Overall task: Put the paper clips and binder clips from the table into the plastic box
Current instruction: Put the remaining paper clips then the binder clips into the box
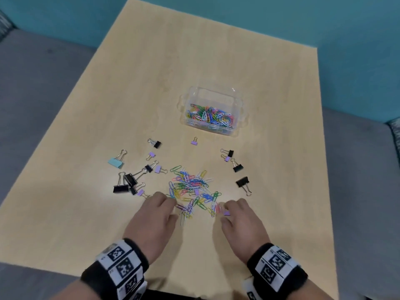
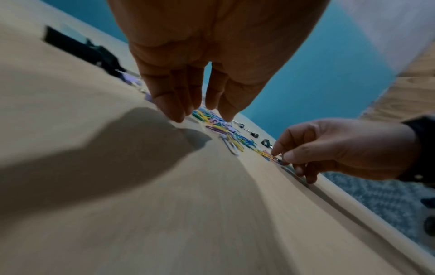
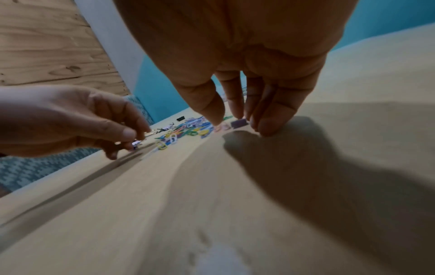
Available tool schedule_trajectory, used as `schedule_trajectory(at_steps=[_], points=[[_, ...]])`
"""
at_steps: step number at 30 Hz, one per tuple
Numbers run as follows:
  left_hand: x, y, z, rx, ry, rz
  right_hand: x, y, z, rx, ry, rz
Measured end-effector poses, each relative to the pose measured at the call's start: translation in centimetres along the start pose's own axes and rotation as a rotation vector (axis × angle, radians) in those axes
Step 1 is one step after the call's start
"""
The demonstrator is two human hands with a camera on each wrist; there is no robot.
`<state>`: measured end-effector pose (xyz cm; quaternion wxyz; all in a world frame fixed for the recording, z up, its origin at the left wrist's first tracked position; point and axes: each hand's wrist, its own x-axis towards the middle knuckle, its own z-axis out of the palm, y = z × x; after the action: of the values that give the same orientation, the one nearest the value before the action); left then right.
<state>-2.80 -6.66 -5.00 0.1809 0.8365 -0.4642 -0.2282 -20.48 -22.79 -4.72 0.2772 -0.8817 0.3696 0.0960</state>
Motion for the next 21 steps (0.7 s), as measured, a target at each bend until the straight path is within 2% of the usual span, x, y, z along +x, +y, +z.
schedule_trajectory(at_steps=[7,12,18,21], points=[[2.5,2.5,0.5,0.316,-0.064,0.115,0.7,-0.7,0.3,-0.022,0.013,0.043],[2.9,2.2,0.7,0.357,-0.053,0.122,0.7,-0.1,0.0,-0.043,-0.021,0.037],[3.4,1.9,1.0,0.323,-0.084,0.111,2.0,2.1,-2.1,-0.115,0.04,0.152],[3.5,1.9,1.1,0.324,-0.087,0.131,2.0,1.2,-2.2,-0.231,0.1,0.013]])
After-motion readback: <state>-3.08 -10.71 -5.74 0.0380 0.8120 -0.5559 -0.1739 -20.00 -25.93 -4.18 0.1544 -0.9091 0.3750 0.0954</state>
